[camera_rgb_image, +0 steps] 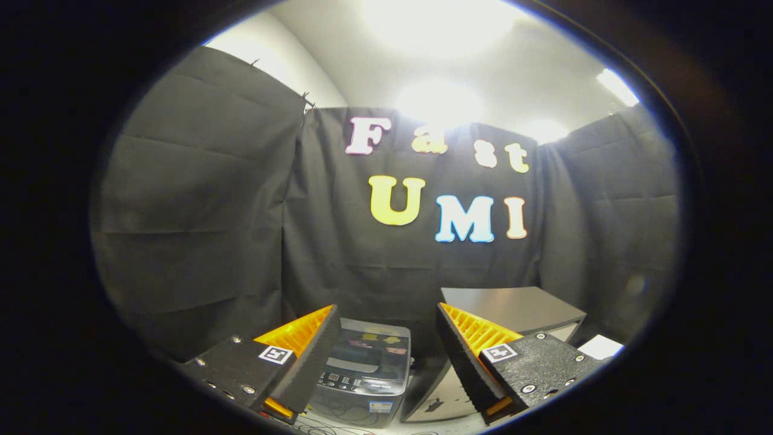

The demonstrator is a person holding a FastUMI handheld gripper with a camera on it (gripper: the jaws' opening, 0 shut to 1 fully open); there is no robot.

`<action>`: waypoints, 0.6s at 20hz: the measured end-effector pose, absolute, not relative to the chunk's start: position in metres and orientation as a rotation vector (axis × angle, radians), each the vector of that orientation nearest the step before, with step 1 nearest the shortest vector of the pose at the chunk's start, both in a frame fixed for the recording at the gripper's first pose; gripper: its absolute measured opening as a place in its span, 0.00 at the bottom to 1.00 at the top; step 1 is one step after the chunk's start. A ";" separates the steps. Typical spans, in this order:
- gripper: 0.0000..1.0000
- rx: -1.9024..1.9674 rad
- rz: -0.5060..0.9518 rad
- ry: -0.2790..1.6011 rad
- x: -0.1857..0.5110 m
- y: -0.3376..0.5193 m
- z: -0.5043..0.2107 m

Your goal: Put the clothes into the washing machine and then close the washing machine lid.

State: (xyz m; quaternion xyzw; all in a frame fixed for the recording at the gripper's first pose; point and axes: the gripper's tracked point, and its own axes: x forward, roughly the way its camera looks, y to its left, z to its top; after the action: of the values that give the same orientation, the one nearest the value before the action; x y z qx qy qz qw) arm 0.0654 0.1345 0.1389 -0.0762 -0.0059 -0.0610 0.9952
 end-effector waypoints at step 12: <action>0.98 -0.012 -0.181 -0.069 -0.057 0.092 0.148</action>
State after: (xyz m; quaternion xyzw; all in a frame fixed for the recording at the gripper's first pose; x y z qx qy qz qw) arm -0.0571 0.0918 0.1478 -0.0058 -0.0347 -0.0904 0.9953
